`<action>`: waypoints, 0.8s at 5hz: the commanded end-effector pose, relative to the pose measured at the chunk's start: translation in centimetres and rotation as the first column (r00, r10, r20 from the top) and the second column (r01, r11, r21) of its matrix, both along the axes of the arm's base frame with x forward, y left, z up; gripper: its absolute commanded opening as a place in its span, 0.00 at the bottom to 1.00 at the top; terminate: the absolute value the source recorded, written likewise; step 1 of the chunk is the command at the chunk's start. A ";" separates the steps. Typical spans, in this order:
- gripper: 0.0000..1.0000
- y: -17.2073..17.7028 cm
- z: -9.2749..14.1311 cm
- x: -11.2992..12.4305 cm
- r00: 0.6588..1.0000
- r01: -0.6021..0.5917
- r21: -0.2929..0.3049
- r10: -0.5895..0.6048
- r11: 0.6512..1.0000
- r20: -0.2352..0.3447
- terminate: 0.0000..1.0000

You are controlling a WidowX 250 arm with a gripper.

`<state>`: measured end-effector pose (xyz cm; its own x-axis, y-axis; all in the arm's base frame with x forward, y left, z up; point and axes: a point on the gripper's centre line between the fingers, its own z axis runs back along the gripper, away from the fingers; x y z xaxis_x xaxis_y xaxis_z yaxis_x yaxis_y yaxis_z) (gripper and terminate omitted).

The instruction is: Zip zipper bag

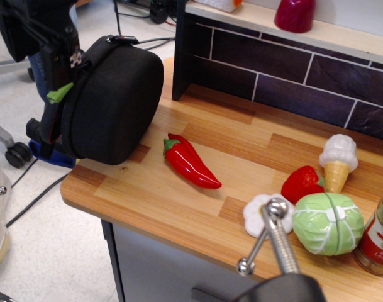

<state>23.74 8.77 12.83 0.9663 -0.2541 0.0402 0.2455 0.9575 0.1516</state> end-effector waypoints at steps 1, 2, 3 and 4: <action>1.00 -0.2 -0.3 1.5 1.000 0.020 -0.014 -0.020 1.000 0.021 0.00; 1.00 -0.6 -0.8 1.4 0.999 0.024 -0.011 -0.024 1.000 0.026 0.00; 1.00 -0.9 -1.4 1.3 0.999 0.021 0.006 -0.021 1.000 0.041 0.00; 1.00 -0.9 -1.8 1.4 0.999 0.015 0.006 -0.015 1.000 0.051 0.00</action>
